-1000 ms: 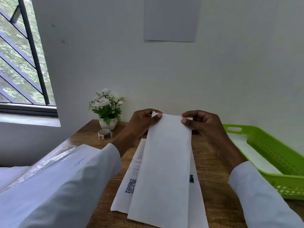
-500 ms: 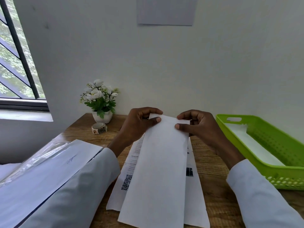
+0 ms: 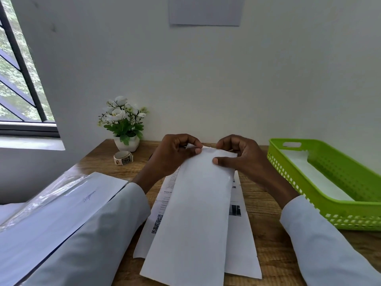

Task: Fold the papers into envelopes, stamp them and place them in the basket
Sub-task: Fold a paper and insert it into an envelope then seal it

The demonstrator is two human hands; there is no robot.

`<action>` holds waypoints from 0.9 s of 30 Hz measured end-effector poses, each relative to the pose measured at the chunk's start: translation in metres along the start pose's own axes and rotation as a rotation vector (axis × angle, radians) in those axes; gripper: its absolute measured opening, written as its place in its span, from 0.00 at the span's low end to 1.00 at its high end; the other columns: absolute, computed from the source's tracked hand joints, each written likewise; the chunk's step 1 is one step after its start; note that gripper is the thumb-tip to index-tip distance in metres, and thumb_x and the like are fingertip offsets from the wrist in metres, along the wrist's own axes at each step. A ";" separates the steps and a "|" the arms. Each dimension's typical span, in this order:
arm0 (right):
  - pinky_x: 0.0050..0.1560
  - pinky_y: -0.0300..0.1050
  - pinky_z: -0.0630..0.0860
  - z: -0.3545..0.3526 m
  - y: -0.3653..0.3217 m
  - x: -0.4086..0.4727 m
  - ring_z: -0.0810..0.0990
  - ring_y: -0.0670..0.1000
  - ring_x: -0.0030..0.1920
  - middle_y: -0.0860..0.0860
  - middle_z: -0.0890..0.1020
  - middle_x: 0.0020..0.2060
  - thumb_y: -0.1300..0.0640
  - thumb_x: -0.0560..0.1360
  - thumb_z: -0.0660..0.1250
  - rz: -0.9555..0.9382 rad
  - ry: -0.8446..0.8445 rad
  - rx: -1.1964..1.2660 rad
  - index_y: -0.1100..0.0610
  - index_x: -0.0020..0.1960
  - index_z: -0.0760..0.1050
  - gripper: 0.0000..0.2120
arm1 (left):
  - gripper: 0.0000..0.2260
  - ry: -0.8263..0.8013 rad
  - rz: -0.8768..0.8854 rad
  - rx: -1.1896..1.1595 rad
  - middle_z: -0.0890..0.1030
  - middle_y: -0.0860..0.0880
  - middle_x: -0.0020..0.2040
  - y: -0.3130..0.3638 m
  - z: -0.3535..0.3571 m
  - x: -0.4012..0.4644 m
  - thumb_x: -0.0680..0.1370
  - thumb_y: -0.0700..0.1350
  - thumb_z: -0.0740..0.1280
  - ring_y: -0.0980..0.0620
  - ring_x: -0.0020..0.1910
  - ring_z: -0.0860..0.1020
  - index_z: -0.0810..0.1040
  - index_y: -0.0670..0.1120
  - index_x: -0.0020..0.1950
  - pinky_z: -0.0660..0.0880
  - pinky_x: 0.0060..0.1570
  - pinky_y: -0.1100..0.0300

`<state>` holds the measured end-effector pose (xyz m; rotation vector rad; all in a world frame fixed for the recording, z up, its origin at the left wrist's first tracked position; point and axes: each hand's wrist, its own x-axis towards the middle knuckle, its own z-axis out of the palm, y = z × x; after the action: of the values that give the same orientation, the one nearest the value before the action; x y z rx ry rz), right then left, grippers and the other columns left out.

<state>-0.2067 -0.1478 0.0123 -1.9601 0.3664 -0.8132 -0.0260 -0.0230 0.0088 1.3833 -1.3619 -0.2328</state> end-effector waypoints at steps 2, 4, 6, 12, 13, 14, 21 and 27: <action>0.43 0.40 0.79 0.002 0.000 0.000 0.81 0.45 0.43 0.48 0.83 0.42 0.64 0.68 0.78 -0.007 -0.008 -0.007 0.57 0.48 0.82 0.11 | 0.08 -0.011 0.045 0.026 0.85 0.54 0.44 0.001 -0.001 -0.001 0.74 0.37 0.72 0.56 0.44 0.82 0.84 0.50 0.45 0.80 0.46 0.59; 0.43 0.40 0.79 0.004 0.000 -0.001 0.82 0.45 0.42 0.51 0.85 0.43 0.63 0.68 0.78 0.005 -0.011 -0.029 0.57 0.47 0.82 0.10 | 0.09 -0.030 0.074 0.033 0.85 0.57 0.42 0.001 -0.001 -0.002 0.73 0.37 0.72 0.58 0.45 0.83 0.84 0.52 0.46 0.80 0.46 0.61; 0.42 0.42 0.79 0.005 0.001 -0.002 0.82 0.46 0.41 0.53 0.85 0.43 0.62 0.68 0.78 0.014 -0.020 -0.062 0.56 0.45 0.82 0.08 | 0.09 -0.042 0.085 0.037 0.85 0.58 0.42 0.001 -0.001 -0.003 0.73 0.36 0.73 0.58 0.45 0.83 0.84 0.51 0.46 0.79 0.45 0.63; 0.39 0.33 0.75 0.003 0.000 -0.002 0.80 0.40 0.38 0.41 0.83 0.35 0.64 0.69 0.77 -0.096 0.032 -0.210 0.49 0.39 0.83 0.10 | 0.10 -0.028 -0.158 -0.158 0.85 0.43 0.44 0.010 0.000 -0.004 0.78 0.45 0.67 0.47 0.42 0.83 0.84 0.40 0.49 0.80 0.39 0.56; 0.40 0.32 0.75 0.003 -0.001 -0.002 0.81 0.40 0.40 0.41 0.84 0.37 0.64 0.69 0.77 -0.129 0.038 -0.233 0.49 0.40 0.83 0.10 | 0.08 -0.004 -0.222 -0.177 0.85 0.42 0.44 0.012 0.001 -0.002 0.78 0.43 0.68 0.46 0.42 0.83 0.84 0.40 0.49 0.80 0.38 0.56; 0.41 0.32 0.75 0.004 -0.001 -0.002 0.81 0.40 0.41 0.42 0.84 0.38 0.63 0.69 0.76 -0.155 0.043 -0.258 0.49 0.41 0.83 0.10 | 0.06 0.024 -0.276 -0.177 0.85 0.43 0.44 0.014 0.001 0.000 0.78 0.41 0.68 0.46 0.42 0.83 0.85 0.41 0.49 0.80 0.37 0.56; 0.48 0.39 0.75 0.002 0.002 -0.001 0.81 0.43 0.44 0.42 0.84 0.40 0.65 0.69 0.74 -0.200 0.070 -0.353 0.50 0.42 0.85 0.10 | 0.11 -0.189 -0.368 -0.141 0.84 0.45 0.44 0.025 -0.002 0.003 0.72 0.33 0.72 0.52 0.41 0.83 0.83 0.41 0.53 0.79 0.36 0.60; 0.51 0.41 0.75 0.002 0.003 -0.001 0.81 0.43 0.45 0.40 0.83 0.41 0.62 0.68 0.73 -0.225 0.029 -0.386 0.46 0.41 0.84 0.11 | 0.11 -0.218 -0.151 0.238 0.85 0.46 0.44 0.022 0.003 0.007 0.70 0.34 0.75 0.55 0.40 0.82 0.84 0.43 0.51 0.81 0.42 0.58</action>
<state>-0.2054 -0.1474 0.0083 -2.3823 0.3428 -0.9701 -0.0386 -0.0240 0.0281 1.7025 -1.5016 -0.3377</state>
